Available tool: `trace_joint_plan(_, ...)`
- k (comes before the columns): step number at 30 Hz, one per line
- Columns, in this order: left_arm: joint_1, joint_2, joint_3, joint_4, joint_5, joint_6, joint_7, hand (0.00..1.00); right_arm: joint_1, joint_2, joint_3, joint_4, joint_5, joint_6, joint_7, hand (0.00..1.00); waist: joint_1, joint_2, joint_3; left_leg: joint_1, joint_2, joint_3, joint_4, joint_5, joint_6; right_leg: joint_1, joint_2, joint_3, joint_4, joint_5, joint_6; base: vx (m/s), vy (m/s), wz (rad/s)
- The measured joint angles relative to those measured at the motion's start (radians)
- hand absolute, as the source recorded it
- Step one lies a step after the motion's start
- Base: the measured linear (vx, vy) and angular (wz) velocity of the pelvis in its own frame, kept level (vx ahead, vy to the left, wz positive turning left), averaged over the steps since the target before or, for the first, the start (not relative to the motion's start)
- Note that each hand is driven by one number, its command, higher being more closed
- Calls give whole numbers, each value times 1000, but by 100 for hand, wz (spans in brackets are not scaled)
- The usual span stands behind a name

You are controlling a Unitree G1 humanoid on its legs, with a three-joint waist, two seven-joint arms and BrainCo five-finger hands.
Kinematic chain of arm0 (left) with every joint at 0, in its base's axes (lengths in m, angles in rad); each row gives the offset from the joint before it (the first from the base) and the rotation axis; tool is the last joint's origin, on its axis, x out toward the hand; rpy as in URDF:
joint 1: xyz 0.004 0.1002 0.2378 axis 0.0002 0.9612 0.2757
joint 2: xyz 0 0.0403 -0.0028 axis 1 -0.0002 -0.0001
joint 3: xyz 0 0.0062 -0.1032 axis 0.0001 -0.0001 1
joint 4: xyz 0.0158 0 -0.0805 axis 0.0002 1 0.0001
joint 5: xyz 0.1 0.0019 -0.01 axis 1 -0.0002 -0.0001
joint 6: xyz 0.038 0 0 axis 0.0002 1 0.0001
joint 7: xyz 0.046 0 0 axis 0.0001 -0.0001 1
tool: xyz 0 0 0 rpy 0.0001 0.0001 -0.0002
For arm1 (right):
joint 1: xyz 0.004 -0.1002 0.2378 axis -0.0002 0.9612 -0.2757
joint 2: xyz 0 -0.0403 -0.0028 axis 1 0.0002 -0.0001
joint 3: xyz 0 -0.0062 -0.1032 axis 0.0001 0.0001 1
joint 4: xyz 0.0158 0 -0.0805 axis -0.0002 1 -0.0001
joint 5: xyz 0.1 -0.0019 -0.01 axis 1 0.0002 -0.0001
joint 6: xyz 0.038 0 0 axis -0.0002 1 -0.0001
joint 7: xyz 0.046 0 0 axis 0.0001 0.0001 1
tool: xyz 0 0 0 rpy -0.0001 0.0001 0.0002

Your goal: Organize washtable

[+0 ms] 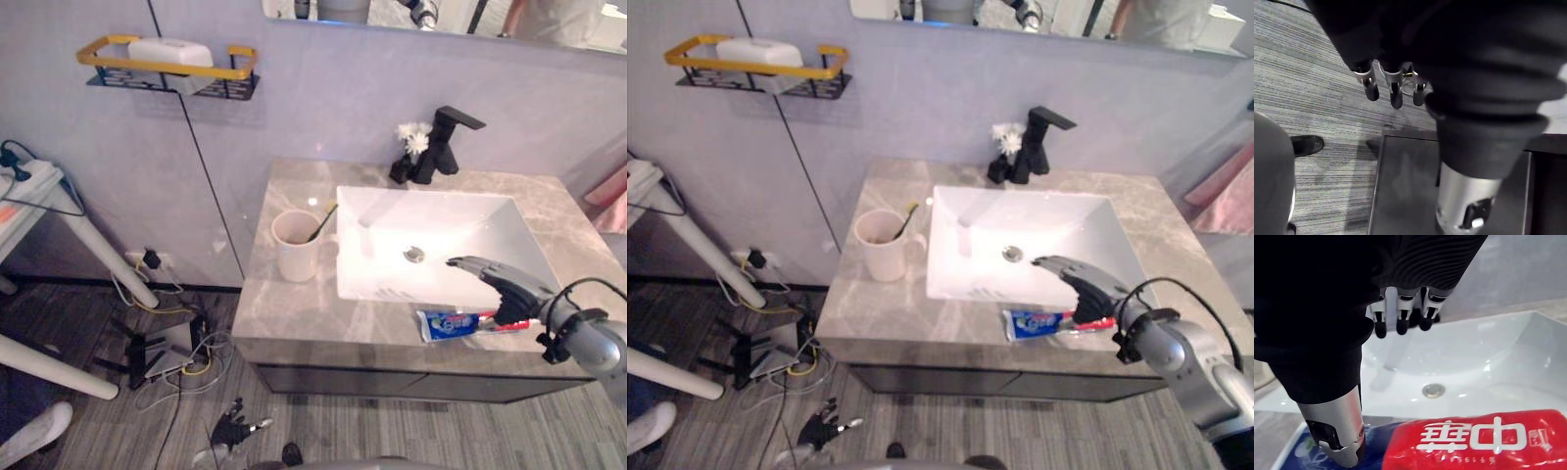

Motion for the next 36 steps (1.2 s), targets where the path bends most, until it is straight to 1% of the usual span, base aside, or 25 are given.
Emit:
trace_joint_plan(3,-1,-2,0,0,0,1,0,0,-4,0,-6,0,-58,-1,-2,0,-4,3,5,-2,0,-3,0,1,0,0,0,-4,-1,0,0,-3,-12,4)
trace_joint_plan(7,-1,0,0,4,0,15,-14,0,-4,-8,-22,0,-134,-3,-14,0,-21,6,7,-6,-1,-5,0,1,0,0,0,-6,-2,3,1,0,0,0)
trace_joint_plan(10,-4,9,-29,4,0,18,-17,0,-3,-10,-37,8,-159,-4,-25,0,-24,8,7,-8,-1,-5,0,2,0,0,0,-7,-7,6,1,0,0,0)
trace_joint_plan(18,-6,9,-38,4,2,18,-17,0,27,-10,-37,18,-214,-15,-25,0,-25,14,9,-8,-2,-28,0,7,-2,16,0,-33,-12,7,1,-13,-15,9)
trace_joint_plan(25,-22,9,-67,26,5,20,-17,0,47,-9,-34,49,-223,-19,-24,0,-25,31,14,-8,-2,-31,0,11,-1,17,0,-36,-11,7,1,-3,-2,1)
trace_joint_plan(30,-30,15,-83,34,5,21,-18,0,56,-9,-35,49,-219,-21,-23,0,-24,29,14,-8,-3,-45,0,14,-2,26,0,-55,-14,7,1,-9,-21,10)
trace_joint_plan(33,-40,24,-110,40,6,21,-19,0,61,-8,-34,49,-214,-22,-21,0,-21,27,15,-7,-3,-52,0,16,-4,31,0,-63,-14,7,1,-20,-22,8)
trace_joint_plan(36,-40,24,-110,40,6,22,-19,0,62,-6,-33,49,-214,-22,-21,0,-21,26,15,-7,-3,-53,0,17,-5,32,0,-64,-14,7,1,-8,-7,1)
